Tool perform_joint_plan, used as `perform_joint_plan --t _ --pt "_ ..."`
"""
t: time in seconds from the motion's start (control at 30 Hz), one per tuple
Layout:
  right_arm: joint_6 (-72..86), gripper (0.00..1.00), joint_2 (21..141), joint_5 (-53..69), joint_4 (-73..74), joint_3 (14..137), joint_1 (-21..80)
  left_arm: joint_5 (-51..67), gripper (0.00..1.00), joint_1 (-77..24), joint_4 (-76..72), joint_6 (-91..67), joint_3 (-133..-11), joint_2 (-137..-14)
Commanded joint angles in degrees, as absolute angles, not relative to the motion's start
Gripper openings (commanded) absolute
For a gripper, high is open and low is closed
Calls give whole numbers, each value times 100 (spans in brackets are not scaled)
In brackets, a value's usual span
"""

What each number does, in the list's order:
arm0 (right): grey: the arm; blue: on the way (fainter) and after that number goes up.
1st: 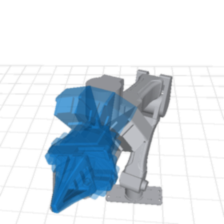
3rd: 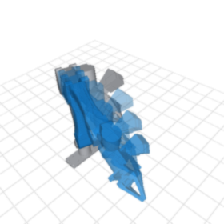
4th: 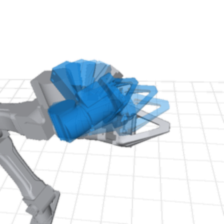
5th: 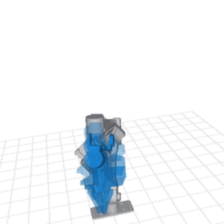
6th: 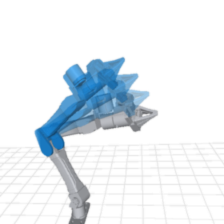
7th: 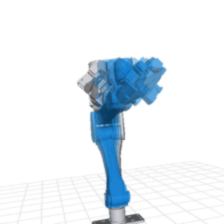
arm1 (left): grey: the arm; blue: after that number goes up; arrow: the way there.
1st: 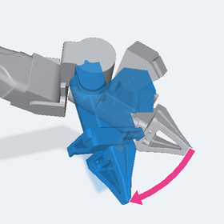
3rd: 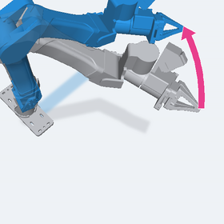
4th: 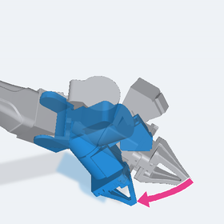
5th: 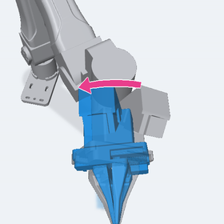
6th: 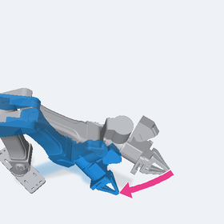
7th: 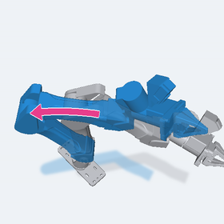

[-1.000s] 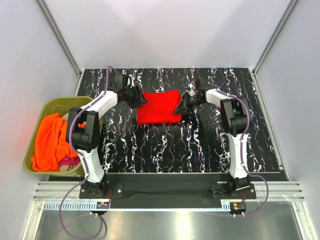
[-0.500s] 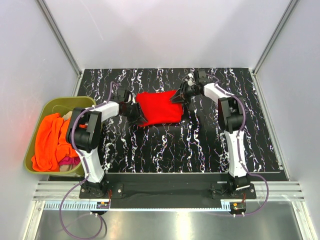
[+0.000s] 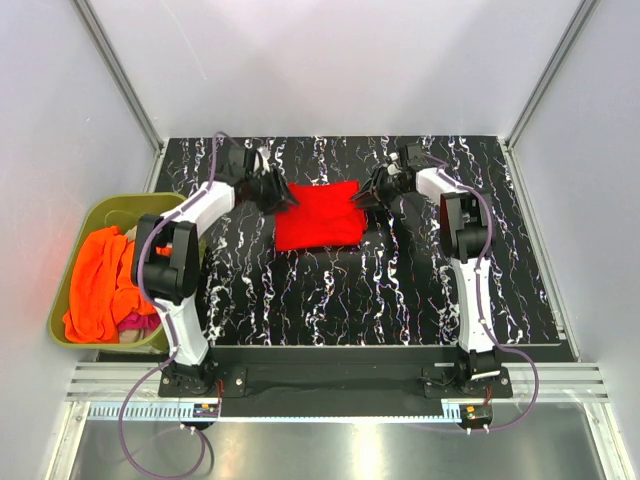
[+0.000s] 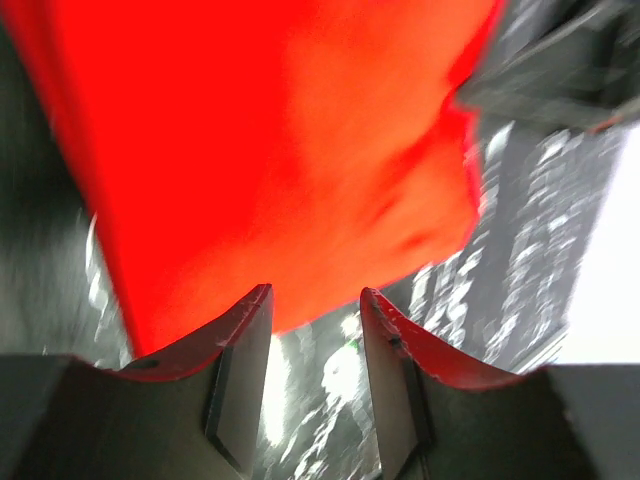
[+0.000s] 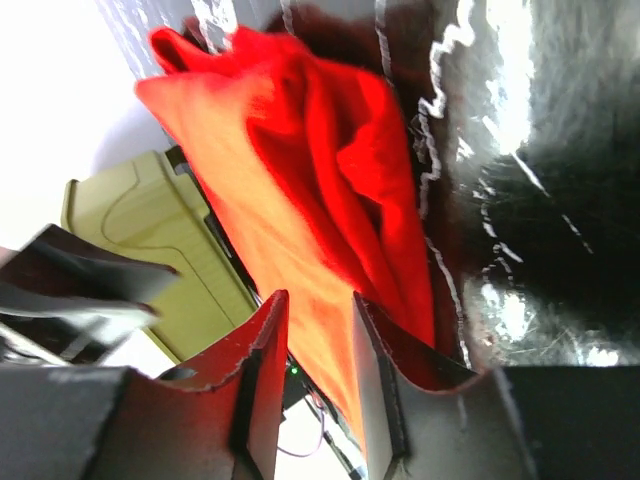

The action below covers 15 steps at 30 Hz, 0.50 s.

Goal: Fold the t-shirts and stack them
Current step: Fold the tshirt

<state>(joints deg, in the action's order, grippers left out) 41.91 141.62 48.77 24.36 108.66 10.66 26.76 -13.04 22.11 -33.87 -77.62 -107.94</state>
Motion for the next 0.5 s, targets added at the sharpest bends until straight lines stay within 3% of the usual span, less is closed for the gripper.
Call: perform_joint_plan --t 0.0,0.47 --pt "4289 39 13869 4860 2452 11346 1055 2830 46 -1064 1671 -3743 -8375 -11213" --pt "5035 36 15730 4834 2434 13778 1046 3656 49 -650 668 -4632 -10177 -13411"
